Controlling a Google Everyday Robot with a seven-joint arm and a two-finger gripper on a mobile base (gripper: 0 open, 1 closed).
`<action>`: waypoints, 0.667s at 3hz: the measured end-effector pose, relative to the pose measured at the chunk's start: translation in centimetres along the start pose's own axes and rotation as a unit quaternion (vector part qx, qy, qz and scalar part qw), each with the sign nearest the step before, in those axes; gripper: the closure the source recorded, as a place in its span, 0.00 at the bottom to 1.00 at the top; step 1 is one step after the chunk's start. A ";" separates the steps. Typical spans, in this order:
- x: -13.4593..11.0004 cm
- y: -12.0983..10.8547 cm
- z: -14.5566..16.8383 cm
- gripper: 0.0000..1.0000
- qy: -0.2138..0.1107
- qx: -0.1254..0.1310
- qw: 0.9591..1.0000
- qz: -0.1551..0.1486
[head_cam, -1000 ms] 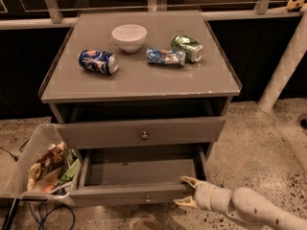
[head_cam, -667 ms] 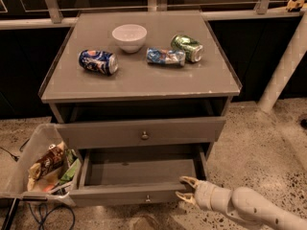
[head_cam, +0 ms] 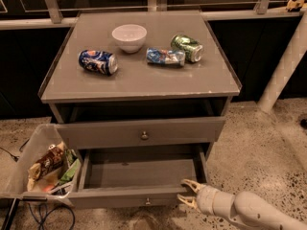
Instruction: Open middle drawer
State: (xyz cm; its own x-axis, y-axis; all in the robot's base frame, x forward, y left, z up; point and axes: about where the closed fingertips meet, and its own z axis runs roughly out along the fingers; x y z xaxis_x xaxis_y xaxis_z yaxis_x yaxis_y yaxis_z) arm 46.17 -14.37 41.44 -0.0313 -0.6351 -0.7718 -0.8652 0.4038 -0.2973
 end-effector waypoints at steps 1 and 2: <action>0.1 1.6 -2.2 1.00 0.012 0.015 1.000 -0.014; -0.2 1.5 -2.4 1.00 0.012 0.015 1.000 -0.014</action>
Offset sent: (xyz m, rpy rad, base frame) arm -0.2243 -0.0426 -0.0280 -0.0352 -0.0327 -0.0937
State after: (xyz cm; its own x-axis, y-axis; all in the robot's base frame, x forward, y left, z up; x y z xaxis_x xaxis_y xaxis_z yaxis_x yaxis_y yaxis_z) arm 43.71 -15.22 42.51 -0.0204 -0.6623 -0.7489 -0.8507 0.4050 -0.3350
